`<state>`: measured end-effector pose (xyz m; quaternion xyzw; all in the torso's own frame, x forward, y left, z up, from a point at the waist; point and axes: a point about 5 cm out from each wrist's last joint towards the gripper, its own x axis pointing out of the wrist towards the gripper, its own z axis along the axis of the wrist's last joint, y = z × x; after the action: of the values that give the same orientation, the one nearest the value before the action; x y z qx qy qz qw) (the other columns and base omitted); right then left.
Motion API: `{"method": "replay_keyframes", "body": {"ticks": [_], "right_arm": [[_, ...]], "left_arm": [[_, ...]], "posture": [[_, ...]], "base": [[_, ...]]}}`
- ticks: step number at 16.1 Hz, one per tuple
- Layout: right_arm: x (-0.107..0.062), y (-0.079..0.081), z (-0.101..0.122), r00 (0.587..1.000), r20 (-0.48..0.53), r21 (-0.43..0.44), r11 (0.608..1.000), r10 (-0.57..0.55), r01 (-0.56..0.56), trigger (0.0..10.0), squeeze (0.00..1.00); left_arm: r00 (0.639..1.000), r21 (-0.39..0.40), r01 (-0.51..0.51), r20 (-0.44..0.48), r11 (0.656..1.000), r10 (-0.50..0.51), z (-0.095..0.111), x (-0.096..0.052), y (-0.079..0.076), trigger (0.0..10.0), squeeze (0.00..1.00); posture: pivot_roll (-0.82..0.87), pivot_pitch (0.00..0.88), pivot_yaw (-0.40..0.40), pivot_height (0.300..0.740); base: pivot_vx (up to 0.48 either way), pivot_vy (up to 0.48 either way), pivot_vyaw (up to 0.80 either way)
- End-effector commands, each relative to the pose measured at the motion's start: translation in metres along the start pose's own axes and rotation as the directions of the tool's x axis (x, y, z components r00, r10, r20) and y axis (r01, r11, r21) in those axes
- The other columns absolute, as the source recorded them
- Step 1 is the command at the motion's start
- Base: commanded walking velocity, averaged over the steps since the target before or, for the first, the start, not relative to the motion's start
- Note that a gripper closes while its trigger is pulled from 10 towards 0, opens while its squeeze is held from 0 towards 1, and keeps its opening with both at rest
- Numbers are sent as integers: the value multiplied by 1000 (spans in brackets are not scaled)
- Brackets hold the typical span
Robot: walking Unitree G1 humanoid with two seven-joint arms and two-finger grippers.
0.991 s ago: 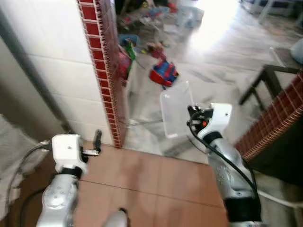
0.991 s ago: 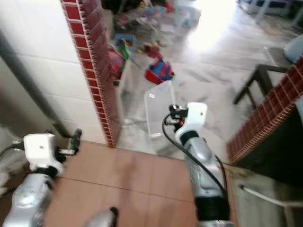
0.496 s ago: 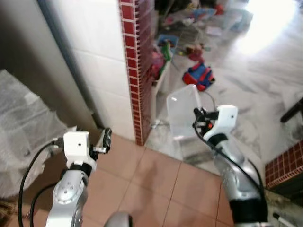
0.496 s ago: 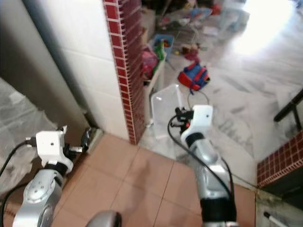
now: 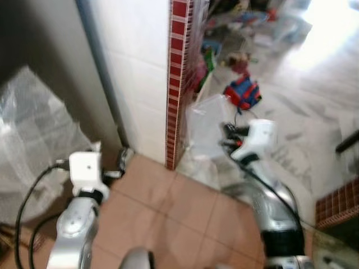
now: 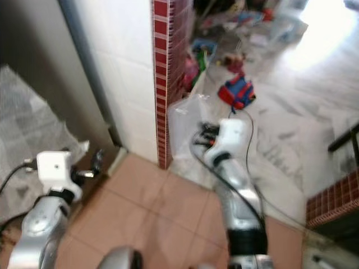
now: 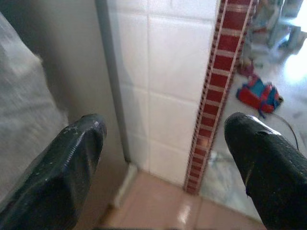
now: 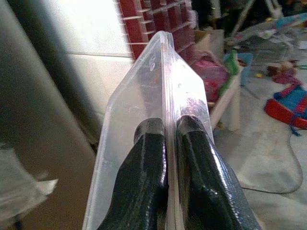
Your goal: Restocking fridge
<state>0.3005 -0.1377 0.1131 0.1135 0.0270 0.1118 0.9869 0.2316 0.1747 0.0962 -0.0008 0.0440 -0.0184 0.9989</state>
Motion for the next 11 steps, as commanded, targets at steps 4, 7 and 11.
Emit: {"method": "replay_keyframes", "body": {"ticks": [4,7,11], "right_arm": [[4,-8,3,999,14,-2,1000,-31,32,10000,0],[9,-11,5,998,14,11,998,-57,57,10000,0],[5,-14,-1,995,-5,-14,995,-100,100,10000,0]], "left_arm": [[999,-1,31,4,1000,-31,-1,5,-6,10000,0],[999,3,31,11,1000,-31,0,8,-2,10000,0],[999,6,35,-2,999,-35,-5,5,-1,10000,0]], "posture": [[70,23,-37,740],[72,22,-36,740],[67,23,-30,740]], "base": [[0,324,0],[0,0,0],[0,0,0]]}}
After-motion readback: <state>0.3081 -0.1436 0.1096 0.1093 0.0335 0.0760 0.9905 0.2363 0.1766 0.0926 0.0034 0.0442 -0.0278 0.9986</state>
